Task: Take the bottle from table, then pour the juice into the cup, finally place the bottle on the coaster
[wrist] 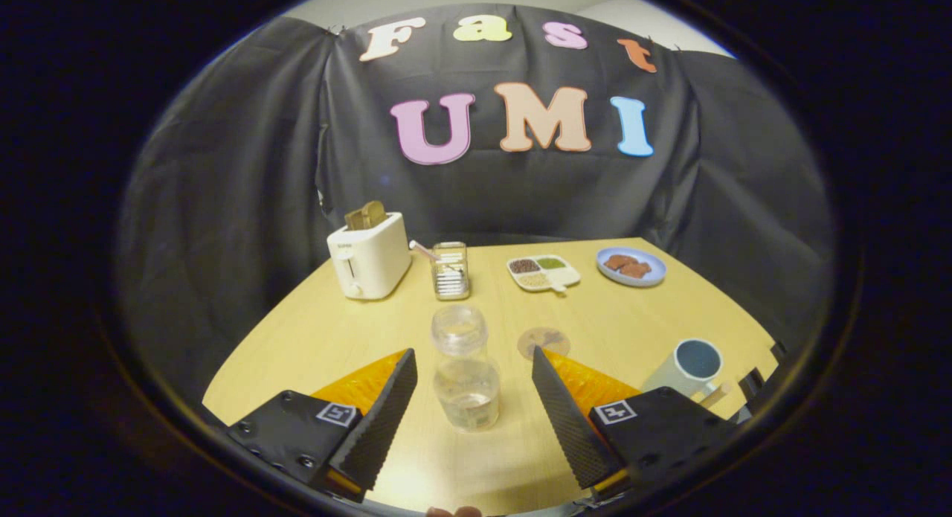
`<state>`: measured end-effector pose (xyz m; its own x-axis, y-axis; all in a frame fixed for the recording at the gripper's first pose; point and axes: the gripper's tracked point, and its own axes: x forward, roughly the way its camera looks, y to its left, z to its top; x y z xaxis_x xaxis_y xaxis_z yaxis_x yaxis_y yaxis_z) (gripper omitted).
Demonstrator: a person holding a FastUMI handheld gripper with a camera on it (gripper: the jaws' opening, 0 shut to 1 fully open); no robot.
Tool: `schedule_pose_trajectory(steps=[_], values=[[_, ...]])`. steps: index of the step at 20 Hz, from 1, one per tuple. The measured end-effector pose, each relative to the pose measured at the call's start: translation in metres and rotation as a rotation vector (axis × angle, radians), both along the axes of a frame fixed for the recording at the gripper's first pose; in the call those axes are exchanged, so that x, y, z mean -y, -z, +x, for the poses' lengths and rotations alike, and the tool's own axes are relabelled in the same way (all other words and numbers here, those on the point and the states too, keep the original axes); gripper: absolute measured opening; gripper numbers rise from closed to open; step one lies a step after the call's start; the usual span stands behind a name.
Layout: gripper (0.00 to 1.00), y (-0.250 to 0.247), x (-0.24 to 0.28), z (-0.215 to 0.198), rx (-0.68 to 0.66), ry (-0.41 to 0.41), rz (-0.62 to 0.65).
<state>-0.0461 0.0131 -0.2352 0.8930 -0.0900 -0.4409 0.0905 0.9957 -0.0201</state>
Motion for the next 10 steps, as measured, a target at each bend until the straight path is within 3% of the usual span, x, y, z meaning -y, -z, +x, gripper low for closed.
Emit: schedule_pose_trajectory(steps=[10], values=[[0.99, 0.072, -0.006, 0.019, -0.117, -0.002, -0.006]])
